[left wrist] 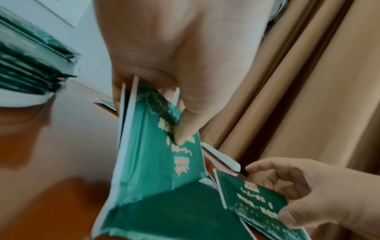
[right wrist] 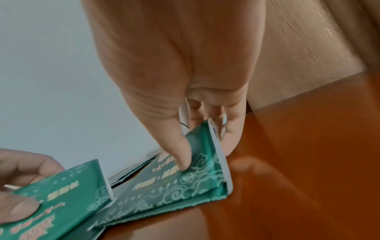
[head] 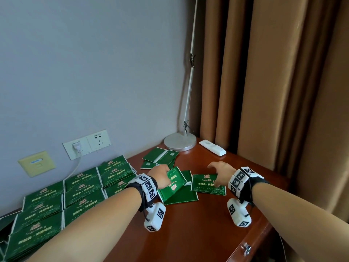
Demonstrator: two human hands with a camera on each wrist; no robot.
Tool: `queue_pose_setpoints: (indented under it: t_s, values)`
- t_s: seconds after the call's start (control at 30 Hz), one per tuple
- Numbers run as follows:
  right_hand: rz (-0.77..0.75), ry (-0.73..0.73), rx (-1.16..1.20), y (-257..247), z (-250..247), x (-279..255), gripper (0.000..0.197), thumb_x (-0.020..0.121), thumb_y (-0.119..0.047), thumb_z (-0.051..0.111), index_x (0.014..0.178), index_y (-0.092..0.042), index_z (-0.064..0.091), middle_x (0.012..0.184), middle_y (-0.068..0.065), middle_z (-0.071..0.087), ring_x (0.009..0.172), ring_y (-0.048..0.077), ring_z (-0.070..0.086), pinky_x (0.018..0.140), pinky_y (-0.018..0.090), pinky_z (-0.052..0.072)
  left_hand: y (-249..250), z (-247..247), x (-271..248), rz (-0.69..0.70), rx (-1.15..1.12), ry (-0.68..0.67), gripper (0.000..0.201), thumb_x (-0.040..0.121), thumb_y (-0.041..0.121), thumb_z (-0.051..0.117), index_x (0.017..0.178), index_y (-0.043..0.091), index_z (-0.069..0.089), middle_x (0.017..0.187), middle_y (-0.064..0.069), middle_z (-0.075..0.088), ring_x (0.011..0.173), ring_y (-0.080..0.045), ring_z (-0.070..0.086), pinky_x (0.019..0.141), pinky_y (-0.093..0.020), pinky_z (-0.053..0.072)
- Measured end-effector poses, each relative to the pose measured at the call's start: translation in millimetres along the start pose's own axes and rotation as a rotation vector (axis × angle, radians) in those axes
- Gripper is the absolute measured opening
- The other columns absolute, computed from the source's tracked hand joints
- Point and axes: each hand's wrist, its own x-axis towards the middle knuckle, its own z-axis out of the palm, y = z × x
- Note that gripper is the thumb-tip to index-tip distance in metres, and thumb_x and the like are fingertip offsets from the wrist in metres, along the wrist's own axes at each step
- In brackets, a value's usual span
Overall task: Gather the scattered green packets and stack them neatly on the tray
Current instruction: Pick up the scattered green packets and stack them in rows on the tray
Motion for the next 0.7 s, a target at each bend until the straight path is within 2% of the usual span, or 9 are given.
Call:
queue_pose_setpoints:
  t_s: [0.13,0.23,0.3,0.4,0.47,0.53,0.6,0.63,0.7]
  values:
    - [0.012,0.018,0.059,-6,-3,-4,0.08,0.072,-0.003,0.079,0.139,-0.029,0.044,0.13,0.004,0.05,0.116,0.019,0.053,0.089,0.029,0.053,3,-7,-7,-0.004,-0.088,0.028,0.04,0.086,0.014,0.063,0.126,0.014,0.058,0.119,-0.006,0.063,0.102,-0.024,0.064,0.087,-0.032,0.053]
    - [0.017,0.039,0.122,-12,-9,-12,0.074,0.074,0.001,0.075,0.136,-0.028,0.046,0.124,0.002,0.054,0.107,0.017,0.057,0.084,0.028,0.055,6,-15,-14,-0.006,-0.103,0.052,0.027,0.083,0.009,0.062,0.109,0.014,0.063,0.101,-0.006,0.063,0.085,-0.021,0.06,0.072,-0.027,0.047]
    - [0.023,0.057,0.143,-17,-14,-15,0.072,0.075,0.004,0.071,0.135,-0.028,0.047,0.119,0.0,0.055,0.099,0.015,0.06,0.078,0.027,0.057,7,-21,-20,-0.025,-0.099,0.077,0.015,0.079,0.006,0.061,0.09,0.016,0.059,0.085,-0.005,0.056,0.073,-0.021,0.053,0.066,-0.028,0.043]
    - [0.007,0.116,0.177,-26,-21,-21,0.068,0.077,0.007,0.063,0.134,-0.028,0.048,0.109,-0.002,0.054,0.09,0.014,0.062,0.068,0.024,0.058,7,-29,-27,-0.034,-0.156,0.125,0.024,0.076,0.004,0.063,0.078,0.021,0.047,0.08,-0.004,0.049,0.067,-0.02,0.048,0.063,-0.028,0.039]
    - [-0.008,0.161,0.221,-36,-27,-24,0.066,0.078,0.007,0.063,0.132,-0.028,0.05,0.112,-0.002,0.054,0.093,0.015,0.062,0.067,0.024,0.057,6,-36,-34,-0.035,-0.232,0.171,0.026,0.076,0.003,0.066,0.08,0.021,0.048,0.079,-0.004,0.053,0.067,-0.02,0.052,0.062,-0.029,0.044]
    - [-0.039,0.228,0.23,-48,-33,-29,0.063,0.076,0.003,0.064,0.129,-0.029,0.053,0.117,-0.003,0.057,0.098,0.014,0.061,0.076,0.028,0.058,1,-42,-41,-0.041,-0.287,0.207,0.026,0.076,0.003,0.07,0.08,0.02,0.051,0.083,-0.003,0.058,0.071,-0.021,0.057,0.067,-0.03,0.049]
    - [-0.063,0.291,0.211,-59,-38,-31,0.06,0.072,-0.007,0.064,0.124,-0.038,0.054,0.117,-0.008,0.059,0.094,0.011,0.063,0.078,0.03,0.058,-5,-50,-48,-0.057,-0.368,0.21,0.026,0.076,0.003,0.073,0.085,0.019,0.054,0.089,-0.003,0.062,0.073,-0.021,0.061,0.068,-0.034,0.056]
    - [-0.063,0.303,0.225,-62,-40,-29,0.059,0.07,-0.011,0.063,0.12,-0.042,0.055,0.115,-0.009,0.06,0.089,0.009,0.064,0.074,0.03,0.06,-8,-54,-51,-0.072,-0.424,0.206,0.03,0.077,0.002,0.073,0.097,0.017,0.057,0.096,-0.003,0.063,0.072,-0.021,0.062,0.063,-0.036,0.057]
    - [-0.085,0.295,0.285,-75,-44,-27,0.055,0.072,-0.01,0.061,0.117,-0.042,0.056,0.112,-0.008,0.061,0.081,0.01,0.066,0.065,0.028,0.06,-16,-63,-56,-0.111,-0.537,0.199,0.062,0.079,-0.003,0.072,0.133,0.015,0.047,0.117,-0.006,0.058,0.07,-0.022,0.063,0.053,-0.031,0.053]
